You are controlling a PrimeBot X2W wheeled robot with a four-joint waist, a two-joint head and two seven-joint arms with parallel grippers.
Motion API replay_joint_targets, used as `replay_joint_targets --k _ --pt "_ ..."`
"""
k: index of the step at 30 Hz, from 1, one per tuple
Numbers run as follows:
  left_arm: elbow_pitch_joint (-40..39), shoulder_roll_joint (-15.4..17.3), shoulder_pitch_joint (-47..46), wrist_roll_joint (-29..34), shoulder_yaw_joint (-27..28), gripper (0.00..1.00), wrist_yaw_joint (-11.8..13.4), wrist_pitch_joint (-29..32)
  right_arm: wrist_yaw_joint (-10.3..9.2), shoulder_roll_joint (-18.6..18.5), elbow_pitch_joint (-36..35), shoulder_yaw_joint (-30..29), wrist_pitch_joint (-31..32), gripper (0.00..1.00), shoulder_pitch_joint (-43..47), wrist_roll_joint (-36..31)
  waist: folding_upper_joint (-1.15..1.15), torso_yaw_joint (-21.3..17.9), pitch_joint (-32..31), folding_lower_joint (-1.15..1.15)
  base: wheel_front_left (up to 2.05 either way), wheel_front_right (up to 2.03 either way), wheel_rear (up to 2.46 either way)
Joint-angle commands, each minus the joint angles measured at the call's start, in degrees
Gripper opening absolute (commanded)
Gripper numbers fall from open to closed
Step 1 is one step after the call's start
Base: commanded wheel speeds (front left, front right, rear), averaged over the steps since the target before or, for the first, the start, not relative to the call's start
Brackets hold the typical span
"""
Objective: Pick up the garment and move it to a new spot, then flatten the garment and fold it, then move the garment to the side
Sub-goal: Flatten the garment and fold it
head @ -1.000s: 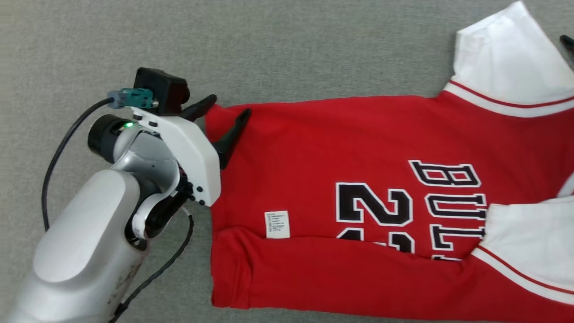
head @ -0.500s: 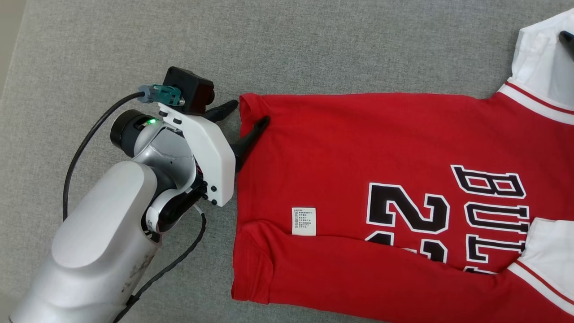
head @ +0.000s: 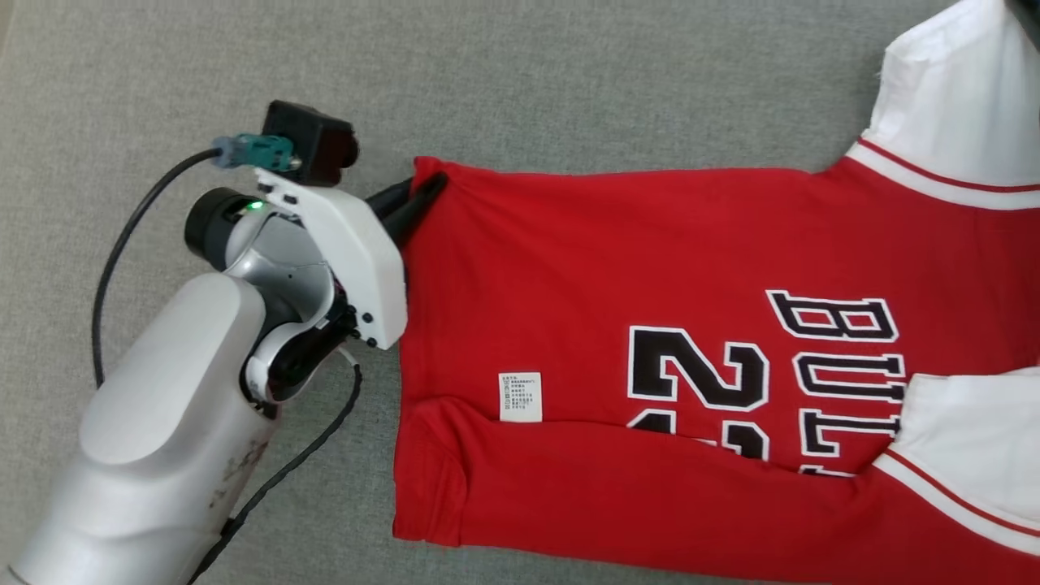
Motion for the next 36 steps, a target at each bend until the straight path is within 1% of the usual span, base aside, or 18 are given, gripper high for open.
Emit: replay_joint_targets --k 1,6,9,12,15,18,21,22,23,24,25,26,27,29,30,32,33,36 --pt "-0.39 1.03 1.26 -0.33 1.10 0.00 0.56 -1.04 -0.02 -0.42 -0.12 -0.24 -1.71 0.00 1.02 1.22 0.00 -1.79 -2.28 0.00 0.00 0.00 0.00" --pt "-3.97 3.16 6.22 -1.48 3.15 0.00 2.10 -3.29 -0.02 -1.12 -3.53 -0.26 -7.46 0.00 5.68 5.21 0.00 -5.07 -7.06 0.00 0.00 0.00 0.00" --pt "-7.23 4.23 11.03 -2.32 3.91 0.00 3.19 -4.60 -0.02 -1.69 -7.28 -0.60 -10.28 0.00 11.21 7.31 0.00 -6.84 -10.69 0.00 0.00 0.00 0.00" --pt "-11.05 5.05 17.00 -3.60 5.14 0.00 4.76 -6.54 -0.02 -1.86 -11.20 -1.57 -12.50 0.00 19.07 8.08 0.00 -8.54 -14.06 0.00 0.00 0.00 0.00" --pt "-15.37 6.11 24.26 -5.07 6.79 0.00 7.46 -8.38 -0.02 -0.67 -15.46 -3.22 -14.32 0.00 27.13 8.25 0.00 -10.26 -16.22 0.00 0.00 0.00 0.00" --pt "-19.20 6.40 31.18 -6.88 8.47 0.00 9.84 -10.11 -0.01 1.12 -19.12 -5.59 -15.67 0.00 35.44 7.79 0.00 -11.06 -17.47 0.00 0.00 0.00 0.00" --pt "-21.16 6.08 36.74 -8.49 9.49 0.00 11.10 -11.90 -0.01 3.42 -21.26 -7.25 -16.14 0.00 42.16 6.33 0.00 -11.74 -17.77 0.00 0.00 0.00 0.00" --pt "-21.38 5.76 38.11 -9.00 9.84 0.04 11.50 -12.53 -0.01 4.10 -21.39 -7.49 -16.24 0.00 43.79 5.63 0.00 -12.03 -17.82 0.00 0.00 0.00 0.00" --pt "-21.40 5.18 39.43 -9.40 10.24 0.22 11.96 -13.35 -0.01 4.74 -21.33 -7.46 -16.03 0.11 45.31 4.74 0.00 -12.31 -17.93 0.00 0.00 0.00 0.00" --pt "-21.23 4.91 40.62 -9.52 10.47 0.41 12.26 -14.20 -0.01 5.45 -21.26 -7.09 -15.75 0.36 46.63 4.27 0.00 -12.53 -18.03 0.00 0.00 0.00 0.00" --pt "-20.74 5.13 41.60 -8.97 10.56 0.62 12.41 -14.97 -0.01 6.16 -21.23 -6.95 -15.74 0.35 47.82 4.06 0.00 -12.60 -18.16 0.00 0.00 0.00 0.00" --pt "-20.27 5.33 42.49 -8.45 10.50 0.67 12.21 -15.99 -0.01 6.73 -21.14 -7.20 -15.78 0.46 48.89 3.98 0.00 -12.64 -18.32 0.00 0.00 0.00 0.00" --pt "-19.43 4.88 43.77 -8.66 10.72 1.00 12.76 -16.62 -0.01 6.81 -21.13 -7.47 -15.64 1.00 49.86 3.35 0.00 -12.74 -18.57 0.00 0.00 0.00 0.00" --pt "-18.42 5.69 45.45 -6.81 10.85 1.00 13.09 -18.88 -0.01 7.51 -21.26 -8.90 -15.42 1.00 51.36 2.60 0.00 -13.17 -19.07 0.00 0.00 0.00 0.00" --pt "-18.21 5.76 46.46 -6.61 10.68 1.00 12.86 -19.79 -0.01 7.61 -21.82 -9.21 -14.90 1.00 52.19 2.61 0.00 -13.31 -19.34 0.00 0.00 0.00 0.00" --pt "-18.03 5.62 49.30 -6.64 11.08 1.00 13.56 -21.24 -0.01 7.44 -23.60 -10.85 -13.78 1.00 53.09 2.69 0.00 -13.70 -20.08 0.00 0.00 0.00 0.00" --pt "-18.47 6.01 50.28 -5.79 11.53 1.00 14.19 -22.50 -0.01 7.54 -24.62 -12.02 -13.05 1.00 53.27 3.07 0.00 -13.85 -20.41 0.00 0.00 0.00 0.00" --pt "-19.89 5.12 52.67 -2.65 14.03 1.00 17.70 -29.18 -0.01 7.23 -27.44 -15.11 -9.48 1.00 53.53 3.37 0.00 -13.84 -21.30 0.00 0.00 0.00 0.00"
